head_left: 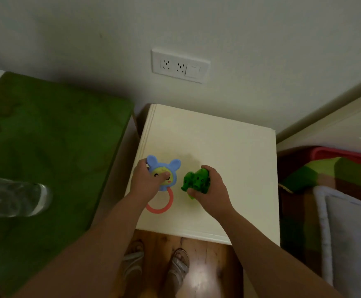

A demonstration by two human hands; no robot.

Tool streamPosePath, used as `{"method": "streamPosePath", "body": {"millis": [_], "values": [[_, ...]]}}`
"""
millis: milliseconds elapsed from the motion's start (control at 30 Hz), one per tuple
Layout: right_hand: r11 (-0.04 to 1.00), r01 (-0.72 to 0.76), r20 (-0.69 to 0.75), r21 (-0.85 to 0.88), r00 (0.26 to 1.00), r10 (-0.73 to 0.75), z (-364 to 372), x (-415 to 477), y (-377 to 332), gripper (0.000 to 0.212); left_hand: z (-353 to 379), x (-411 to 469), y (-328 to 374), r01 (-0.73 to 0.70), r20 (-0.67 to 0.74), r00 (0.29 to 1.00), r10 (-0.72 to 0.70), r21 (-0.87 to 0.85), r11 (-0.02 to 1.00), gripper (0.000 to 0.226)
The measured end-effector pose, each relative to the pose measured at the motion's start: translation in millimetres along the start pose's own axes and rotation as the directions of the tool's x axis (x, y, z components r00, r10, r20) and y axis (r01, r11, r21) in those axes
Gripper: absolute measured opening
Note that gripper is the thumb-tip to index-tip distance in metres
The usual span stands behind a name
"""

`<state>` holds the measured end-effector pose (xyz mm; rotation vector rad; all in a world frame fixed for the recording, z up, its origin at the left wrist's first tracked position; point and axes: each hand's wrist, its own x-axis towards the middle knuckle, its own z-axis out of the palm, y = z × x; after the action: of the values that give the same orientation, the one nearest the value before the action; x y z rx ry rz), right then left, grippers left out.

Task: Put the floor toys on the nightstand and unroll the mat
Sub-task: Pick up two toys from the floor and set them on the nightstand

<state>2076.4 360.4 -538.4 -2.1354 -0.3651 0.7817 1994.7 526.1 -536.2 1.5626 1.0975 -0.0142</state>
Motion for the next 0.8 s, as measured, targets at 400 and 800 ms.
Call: {"method": "streamPosePath", "body": {"millis": [400, 800], "values": [[0.986, 0.076, 0.011, -0.147, 0.997, -0.075, 15.9, 16.7, 7.9, 0.073, 20.8, 27.2, -23.0, -0.036, -0.068, 0.996, 0.054, 0.243, 0.969, 0.061], [0.976, 0.052, 0.029, -0.213, 0.998, -0.047, 15.2, 16.3, 12.1, 0.080, 17.2, 27.0, -25.3, -0.094, -0.032, 0.994, 0.106, 0.265, 0.960, 0.055]]}}
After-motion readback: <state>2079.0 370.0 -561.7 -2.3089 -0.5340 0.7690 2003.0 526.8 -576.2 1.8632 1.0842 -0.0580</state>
